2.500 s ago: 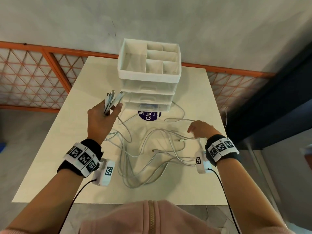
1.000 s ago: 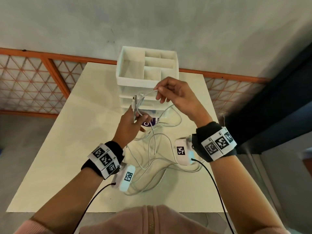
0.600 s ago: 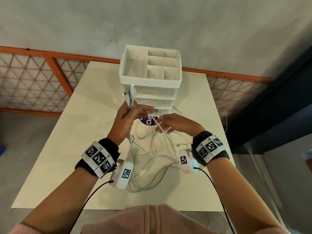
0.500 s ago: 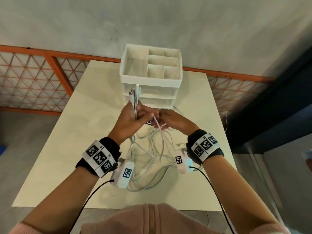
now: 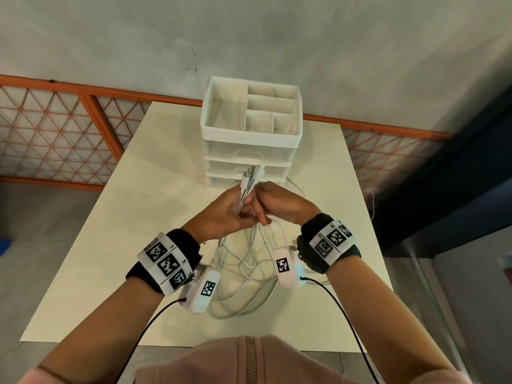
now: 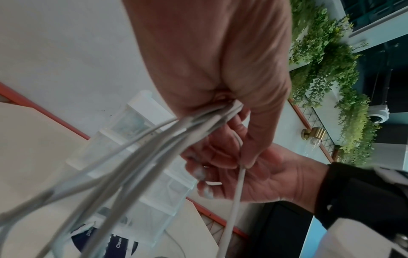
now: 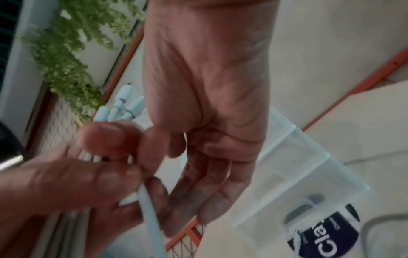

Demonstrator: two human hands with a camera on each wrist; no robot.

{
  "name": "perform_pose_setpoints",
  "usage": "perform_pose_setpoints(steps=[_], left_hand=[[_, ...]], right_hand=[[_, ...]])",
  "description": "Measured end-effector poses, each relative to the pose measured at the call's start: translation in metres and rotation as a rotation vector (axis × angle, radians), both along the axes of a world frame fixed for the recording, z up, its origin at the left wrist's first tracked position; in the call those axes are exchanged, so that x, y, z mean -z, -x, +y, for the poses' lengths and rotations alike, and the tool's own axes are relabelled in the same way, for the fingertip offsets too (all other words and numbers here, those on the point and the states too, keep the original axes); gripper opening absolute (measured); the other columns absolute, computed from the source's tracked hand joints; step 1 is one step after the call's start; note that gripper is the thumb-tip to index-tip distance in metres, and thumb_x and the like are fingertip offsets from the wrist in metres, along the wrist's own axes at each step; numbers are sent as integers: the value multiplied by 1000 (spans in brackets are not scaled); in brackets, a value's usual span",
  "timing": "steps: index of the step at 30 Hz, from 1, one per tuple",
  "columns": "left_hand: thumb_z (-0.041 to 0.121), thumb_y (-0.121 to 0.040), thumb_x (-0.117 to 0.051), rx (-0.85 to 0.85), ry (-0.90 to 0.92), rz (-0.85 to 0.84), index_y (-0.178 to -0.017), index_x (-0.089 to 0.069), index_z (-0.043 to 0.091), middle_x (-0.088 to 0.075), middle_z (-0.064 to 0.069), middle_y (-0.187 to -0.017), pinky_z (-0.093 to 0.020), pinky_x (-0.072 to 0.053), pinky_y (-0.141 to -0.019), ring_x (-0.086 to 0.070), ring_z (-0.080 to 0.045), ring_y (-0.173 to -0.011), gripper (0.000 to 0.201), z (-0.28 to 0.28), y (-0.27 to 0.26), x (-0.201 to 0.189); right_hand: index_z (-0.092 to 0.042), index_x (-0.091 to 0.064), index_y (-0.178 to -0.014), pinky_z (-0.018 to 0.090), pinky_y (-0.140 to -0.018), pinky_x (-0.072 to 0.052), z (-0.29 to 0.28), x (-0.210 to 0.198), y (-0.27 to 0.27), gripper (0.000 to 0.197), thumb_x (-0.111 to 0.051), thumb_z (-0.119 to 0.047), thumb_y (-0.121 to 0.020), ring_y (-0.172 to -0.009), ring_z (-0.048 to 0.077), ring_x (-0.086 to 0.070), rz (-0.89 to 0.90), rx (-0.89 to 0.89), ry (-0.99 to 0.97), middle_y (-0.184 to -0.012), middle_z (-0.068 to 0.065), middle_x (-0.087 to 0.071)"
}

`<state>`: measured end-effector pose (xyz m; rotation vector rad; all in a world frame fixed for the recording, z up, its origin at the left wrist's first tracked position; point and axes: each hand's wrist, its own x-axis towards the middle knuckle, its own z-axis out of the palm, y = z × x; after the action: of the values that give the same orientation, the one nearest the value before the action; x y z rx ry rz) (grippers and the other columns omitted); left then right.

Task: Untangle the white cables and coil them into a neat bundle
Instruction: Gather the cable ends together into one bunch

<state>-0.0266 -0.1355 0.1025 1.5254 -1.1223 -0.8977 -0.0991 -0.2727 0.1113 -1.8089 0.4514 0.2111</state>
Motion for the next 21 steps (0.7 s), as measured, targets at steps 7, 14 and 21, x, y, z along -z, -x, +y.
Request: perform_pose_setpoints(steps=[7, 14, 21], left_hand=[[-12, -88, -51, 148, -65, -1, -101, -51, 21, -70, -9, -83, -18, -48, -92, -70, -13, -99, 36, 5, 6, -1], [-9, -85, -59, 170, -62, 1, -90, -57, 26, -73, -12, -93, -12, -42, -96, -67, -14, -105, 36, 8, 6, -4], [-13, -83, -60, -108, 24, 239, -71, -56, 17, -75, -12, -90, -40, -53, -94, -68, -30, -103, 33, 19, -13, 6]], right_hand=[[-5, -66, -111, 41, -90, -52, -10, 5, -7, 31, -57, -26, -90, -102, 30, -68, -163, 135, -264, -99, 15, -71], [-7, -62, -98, 22, -64, -58, -14, 8, -8, 27, -41, 9, -94, -73, 14, -71, -113, 186, -465, -76, 2, -74], [-2, -64, -96, 22, -61, -57, -37, -3, 0, 16, -51, 6, -91, -57, 12, -66, -157, 377, -510, -70, 7, -67]])
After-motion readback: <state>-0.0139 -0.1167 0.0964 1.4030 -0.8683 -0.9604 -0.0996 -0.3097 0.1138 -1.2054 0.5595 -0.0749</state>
